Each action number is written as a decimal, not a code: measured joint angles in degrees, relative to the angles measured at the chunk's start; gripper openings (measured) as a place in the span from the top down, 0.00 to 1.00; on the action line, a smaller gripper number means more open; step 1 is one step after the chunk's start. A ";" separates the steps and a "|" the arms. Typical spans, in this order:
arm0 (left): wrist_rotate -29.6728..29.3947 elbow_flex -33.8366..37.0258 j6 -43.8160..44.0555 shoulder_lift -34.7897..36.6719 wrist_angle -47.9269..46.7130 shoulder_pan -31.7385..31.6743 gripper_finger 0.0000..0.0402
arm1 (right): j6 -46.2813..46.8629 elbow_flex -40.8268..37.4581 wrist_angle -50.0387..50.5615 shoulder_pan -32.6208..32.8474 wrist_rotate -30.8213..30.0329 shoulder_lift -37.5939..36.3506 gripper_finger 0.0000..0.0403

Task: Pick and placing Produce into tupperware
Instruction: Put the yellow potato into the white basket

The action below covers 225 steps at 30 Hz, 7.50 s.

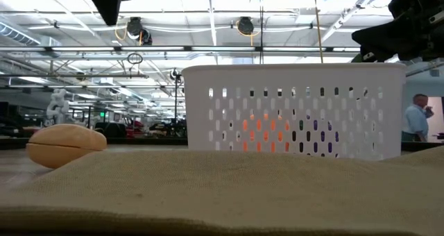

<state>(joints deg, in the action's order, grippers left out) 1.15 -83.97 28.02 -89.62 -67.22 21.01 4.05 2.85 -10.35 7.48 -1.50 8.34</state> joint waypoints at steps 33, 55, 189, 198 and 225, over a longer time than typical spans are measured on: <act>2.73 21.37 6.21 -5.44 26.41 3.33 0.10 | 0.24 -0.01 0.35 -0.01 0.00 0.02 1.00; -2.34 21.84 10.31 -7.33 28.43 5.09 0.10 | 0.24 -0.01 0.35 -0.01 0.00 0.05 1.00; -21.10 -9.94 -1.20 10.60 -18.01 -2.24 0.56 | -0.07 -0.02 1.64 0.00 -0.01 0.05 1.00; -20.92 -9.92 -2.14 10.60 -16.61 -2.24 0.58 | -0.15 -0.01 1.64 -0.01 -0.01 0.05 1.00; -4.21 -9.87 -12.68 -2.11 10.49 -3.74 0.56 | -0.20 -0.02 1.61 -0.02 -0.31 0.05 1.00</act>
<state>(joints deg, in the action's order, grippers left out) -3.06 -93.84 15.34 -91.74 -56.73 17.27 3.86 2.83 -8.74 7.46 -1.80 8.38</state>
